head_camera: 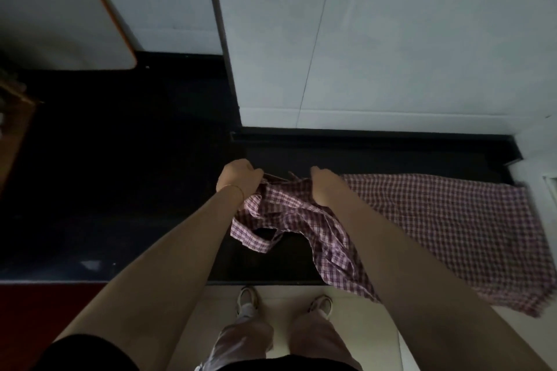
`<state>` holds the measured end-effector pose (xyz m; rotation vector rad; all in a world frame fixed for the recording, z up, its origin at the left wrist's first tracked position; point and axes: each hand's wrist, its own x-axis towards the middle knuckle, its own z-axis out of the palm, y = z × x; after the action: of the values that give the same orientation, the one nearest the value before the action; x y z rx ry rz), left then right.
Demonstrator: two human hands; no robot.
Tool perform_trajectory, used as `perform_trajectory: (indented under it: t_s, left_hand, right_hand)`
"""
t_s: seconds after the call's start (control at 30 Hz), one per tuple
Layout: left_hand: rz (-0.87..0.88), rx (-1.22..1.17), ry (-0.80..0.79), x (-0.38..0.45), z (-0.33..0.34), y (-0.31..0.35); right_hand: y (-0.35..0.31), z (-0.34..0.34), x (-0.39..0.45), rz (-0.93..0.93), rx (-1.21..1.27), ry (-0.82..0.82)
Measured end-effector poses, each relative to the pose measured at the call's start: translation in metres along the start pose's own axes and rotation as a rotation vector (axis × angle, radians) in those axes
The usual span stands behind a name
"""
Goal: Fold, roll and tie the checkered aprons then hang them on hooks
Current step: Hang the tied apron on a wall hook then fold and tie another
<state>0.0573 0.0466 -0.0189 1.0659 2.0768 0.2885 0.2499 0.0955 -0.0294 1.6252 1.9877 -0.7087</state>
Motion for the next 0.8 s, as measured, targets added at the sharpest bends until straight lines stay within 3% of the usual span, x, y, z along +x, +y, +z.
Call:
perform_trajectory:
  t_s: [0.1, 0.17, 0.27, 0.33, 0.37, 0.43, 0.5, 0.6, 0.7, 0.8]
  left_hand:
    - [-0.083, 0.050, 0.135, 0.000, -0.014, -0.021]
    - [-0.204, 0.103, 0.226, -0.001, -0.028, -0.044]
    - [-0.381, 0.445, 0.250, -0.004, -0.047, -0.083]
    - [-0.328, 0.613, 0.295, -0.003, -0.047, -0.089]
    - [-0.225, 0.585, 0.323, -0.002, -0.044, -0.085]
    - [0.046, 0.402, 0.246, 0.000, -0.034, -0.067]
    - [0.199, 0.218, 0.051, -0.001, -0.022, -0.048]
    - [0.251, 0.346, -0.159, -0.006, -0.005, -0.042]
    - [0.238, 0.449, -0.188, -0.004, 0.003, -0.059]
    - [0.181, 0.470, -0.372, -0.001, -0.007, -0.071]
  right_hand:
    - [0.018, 0.003, -0.001, 0.137, -0.063, -0.005]
    - [0.036, 0.003, -0.004, 0.235, -0.086, 0.075]
    - [0.049, -0.005, -0.008, 0.308, -0.125, 0.175]
    - [0.041, -0.009, -0.006, 0.214, -0.070, 0.233]
    - [0.031, -0.009, -0.004, 0.137, -0.027, 0.259]
    - [0.009, -0.008, -0.003, -0.009, 0.081, 0.277]
    - [-0.013, -0.005, -0.003, -0.105, 0.179, 0.229]
    - [-0.031, 0.000, -0.004, -0.132, 0.156, 0.105]
    - [-0.030, 0.004, -0.003, -0.062, -0.028, 0.011]
    - [-0.029, 0.004, -0.003, 0.058, -0.006, 0.174]
